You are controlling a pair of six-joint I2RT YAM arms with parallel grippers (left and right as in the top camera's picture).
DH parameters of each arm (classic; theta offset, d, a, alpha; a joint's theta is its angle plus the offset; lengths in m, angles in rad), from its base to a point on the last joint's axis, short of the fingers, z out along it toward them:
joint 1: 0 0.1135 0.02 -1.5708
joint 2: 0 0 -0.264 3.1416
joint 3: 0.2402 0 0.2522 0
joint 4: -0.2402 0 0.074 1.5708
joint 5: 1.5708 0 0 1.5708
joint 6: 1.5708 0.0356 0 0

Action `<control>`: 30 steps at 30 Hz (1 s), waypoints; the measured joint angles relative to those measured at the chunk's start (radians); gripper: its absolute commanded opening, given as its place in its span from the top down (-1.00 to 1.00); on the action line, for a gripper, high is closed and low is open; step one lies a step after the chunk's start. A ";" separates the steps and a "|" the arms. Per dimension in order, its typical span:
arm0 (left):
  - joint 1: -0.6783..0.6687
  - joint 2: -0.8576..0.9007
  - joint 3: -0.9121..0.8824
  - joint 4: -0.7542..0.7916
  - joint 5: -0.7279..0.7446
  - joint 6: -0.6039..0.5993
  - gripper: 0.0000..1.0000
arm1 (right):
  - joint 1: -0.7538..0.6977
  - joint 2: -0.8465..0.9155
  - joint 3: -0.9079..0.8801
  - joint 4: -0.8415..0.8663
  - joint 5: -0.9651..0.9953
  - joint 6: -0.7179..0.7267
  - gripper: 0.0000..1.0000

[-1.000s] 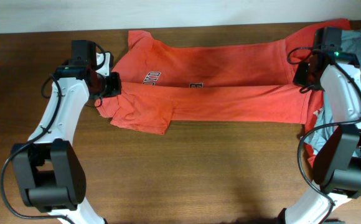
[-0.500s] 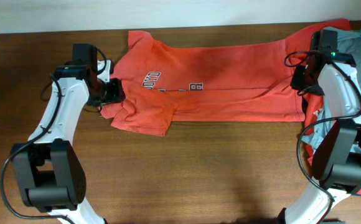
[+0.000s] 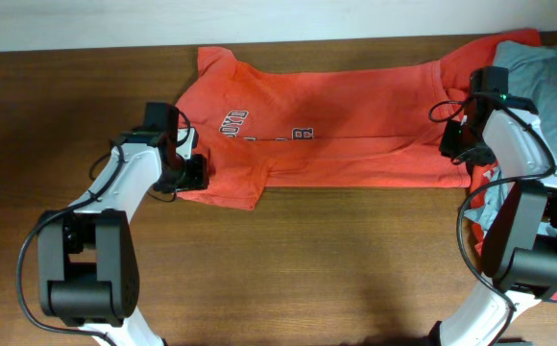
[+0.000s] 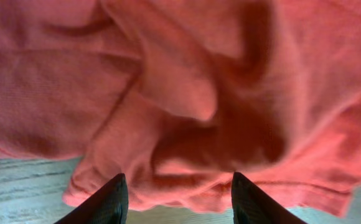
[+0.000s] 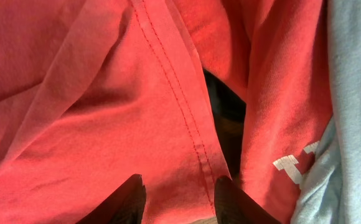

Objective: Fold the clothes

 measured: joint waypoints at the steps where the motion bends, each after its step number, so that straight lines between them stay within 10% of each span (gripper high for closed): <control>1: 0.000 0.000 -0.011 0.014 -0.009 0.000 -0.07 | 0.000 0.000 0.000 0.001 -0.002 0.000 0.17; 9: 0.000 0.000 -0.027 0.023 -0.058 0.000 -0.16 | 0.000 0.000 0.000 0.001 -0.005 0.000 0.17; 13: 0.000 0.018 -0.033 0.030 -0.076 0.000 0.26 | 0.000 0.000 0.000 0.000 -0.006 0.000 0.17; 15: 0.000 0.047 -0.031 0.033 -0.083 -0.002 0.99 | 0.000 0.000 0.000 0.000 -0.006 0.000 0.17; 30: -0.002 0.046 0.114 0.104 0.318 0.088 1.00 | 0.000 0.000 0.000 0.000 -0.006 0.000 0.17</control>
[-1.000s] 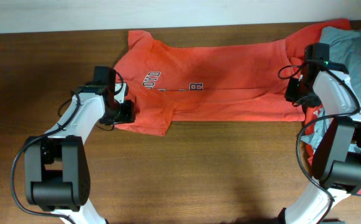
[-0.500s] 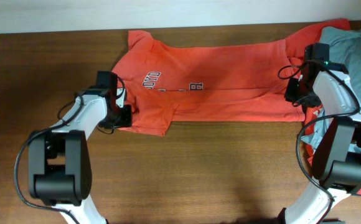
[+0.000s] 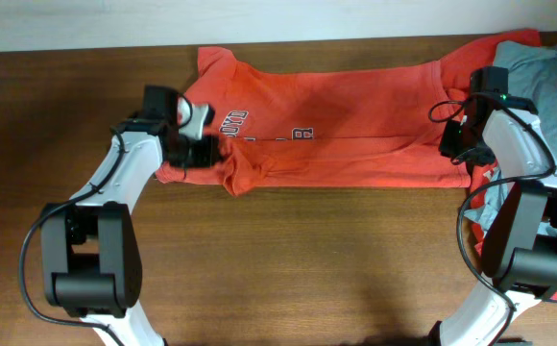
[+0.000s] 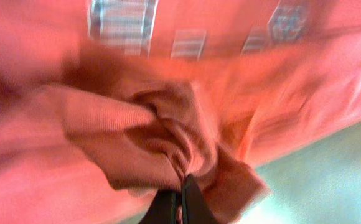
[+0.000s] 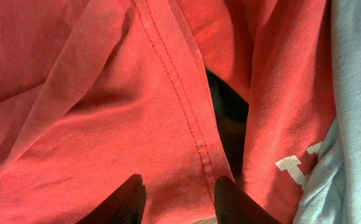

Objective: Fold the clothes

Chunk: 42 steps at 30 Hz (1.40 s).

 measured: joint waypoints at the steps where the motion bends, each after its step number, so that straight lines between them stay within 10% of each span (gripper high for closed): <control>1: 0.000 -0.004 0.011 0.052 0.011 0.000 0.98 | 0.000 0.000 0.000 0.000 0.000 0.000 0.17; 8: -0.003 -0.009 0.020 0.325 0.033 -0.089 0.68 | 0.000 0.000 0.000 0.001 0.000 0.000 0.17; 42: -0.005 -0.007 -0.051 0.057 -0.510 -0.095 0.03 | 0.000 0.000 0.000 0.000 0.000 0.000 0.15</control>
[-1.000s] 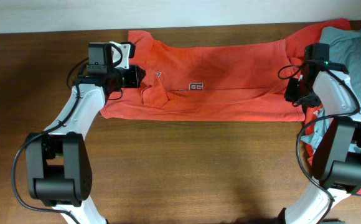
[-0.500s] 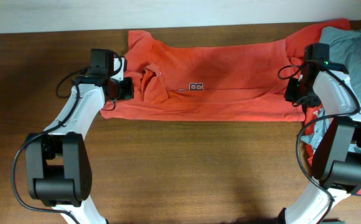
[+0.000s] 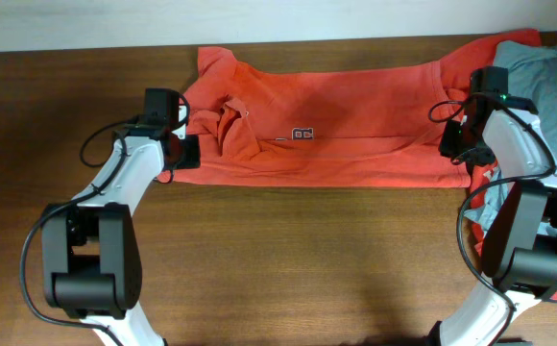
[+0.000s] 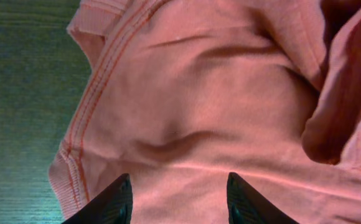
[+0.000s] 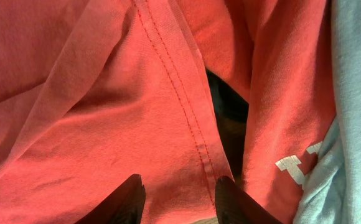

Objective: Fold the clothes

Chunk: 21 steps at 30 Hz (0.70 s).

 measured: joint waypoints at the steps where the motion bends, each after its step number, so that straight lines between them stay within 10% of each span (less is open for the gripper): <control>1: 0.000 0.008 -0.002 0.010 0.000 0.002 0.03 | 0.000 0.000 0.000 0.000 -0.001 0.000 0.15; 21: 0.073 0.109 0.040 -0.217 -0.045 0.064 0.53 | 0.000 0.000 0.000 -0.057 -0.045 -0.009 0.06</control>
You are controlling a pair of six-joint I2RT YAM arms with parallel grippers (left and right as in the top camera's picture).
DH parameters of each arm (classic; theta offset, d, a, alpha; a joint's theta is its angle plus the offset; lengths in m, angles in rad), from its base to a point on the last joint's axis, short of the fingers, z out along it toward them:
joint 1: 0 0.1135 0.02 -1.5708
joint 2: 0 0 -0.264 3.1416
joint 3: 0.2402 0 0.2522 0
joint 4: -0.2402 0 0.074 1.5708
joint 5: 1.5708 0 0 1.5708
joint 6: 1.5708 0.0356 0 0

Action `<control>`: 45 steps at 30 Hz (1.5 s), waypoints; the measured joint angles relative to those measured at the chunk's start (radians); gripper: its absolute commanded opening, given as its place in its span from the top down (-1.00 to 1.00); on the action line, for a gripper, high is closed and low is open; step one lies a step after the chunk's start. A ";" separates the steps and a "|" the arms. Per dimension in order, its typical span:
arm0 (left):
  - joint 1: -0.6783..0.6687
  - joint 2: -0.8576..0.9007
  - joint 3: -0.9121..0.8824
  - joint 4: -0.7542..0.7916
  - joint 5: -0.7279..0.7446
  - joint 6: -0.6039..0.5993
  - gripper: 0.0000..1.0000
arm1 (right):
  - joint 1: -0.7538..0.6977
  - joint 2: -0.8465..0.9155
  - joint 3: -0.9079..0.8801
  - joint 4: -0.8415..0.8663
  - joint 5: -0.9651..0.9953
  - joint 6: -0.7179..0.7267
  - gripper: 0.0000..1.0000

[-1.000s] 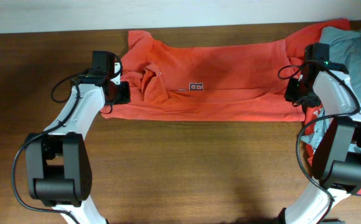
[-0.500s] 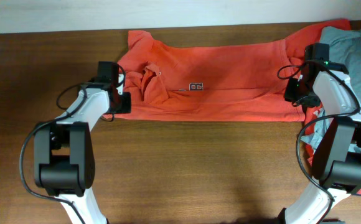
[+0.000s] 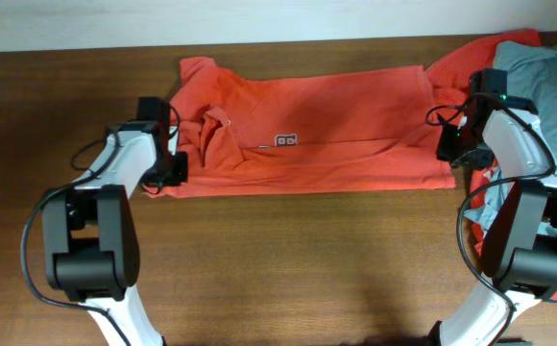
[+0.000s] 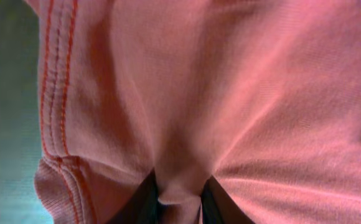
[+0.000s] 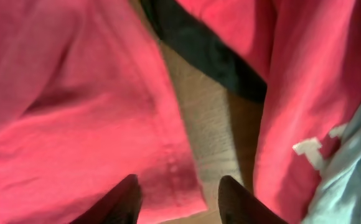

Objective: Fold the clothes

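An orange-red shirt [image 3: 326,135] lies spread sideways along the back of the table, with a small printed patch showing mid-chest and a sleeve bunched onto its left part. At the shirt's left edge my left gripper [image 3: 170,165] is shut on a pinch of the fabric; the left wrist view shows cloth [image 4: 230,93] squeezed between the fingers of this gripper [image 4: 177,202]. My right gripper [image 3: 448,149] stands open over the right hem corner [image 5: 75,112], nothing held in the gap of the gripper [image 5: 179,202].
A heap of other clothes sits at the far right: a grey garment [image 3: 547,86] and a red one with white print [image 5: 292,93]. Bare wood table [image 3: 288,259] stretches in front of the shirt. The back table edge meets a pale wall.
My left gripper, open over the shirt's left part before, is now shut on fabric at the left edge. The whole shirt lies further left, and bare wood shows under my right gripper.
First my left gripper was open at a sleeve sticking out toward the front. Then it was shut on that sleeve, lifted onto the chest. Then it was open, with the sleeve lying folded in. Now it grips the left edge and the shirt has shifted left. My right gripper stayed open throughout.
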 measured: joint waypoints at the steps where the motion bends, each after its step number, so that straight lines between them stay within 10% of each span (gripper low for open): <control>1: 0.014 -0.004 -0.007 -0.009 0.000 0.000 0.53 | 0.000 0.000 0.000 -0.005 0.000 0.001 0.06; 19: 0.131 -0.052 -0.101 -0.008 0.012 0.000 0.50 | 0.000 0.000 -0.006 -0.023 -0.345 -0.162 0.15; 41: 0.138 -0.053 -0.102 -0.085 -0.024 -0.001 0.39 | 0.001 -0.032 -0.275 0.018 -0.140 -0.067 0.28; 45: 0.143 -0.051 -0.102 -0.144 -0.035 -0.005 0.94 | 0.001 -0.032 -0.278 -0.043 -0.124 -0.043 0.30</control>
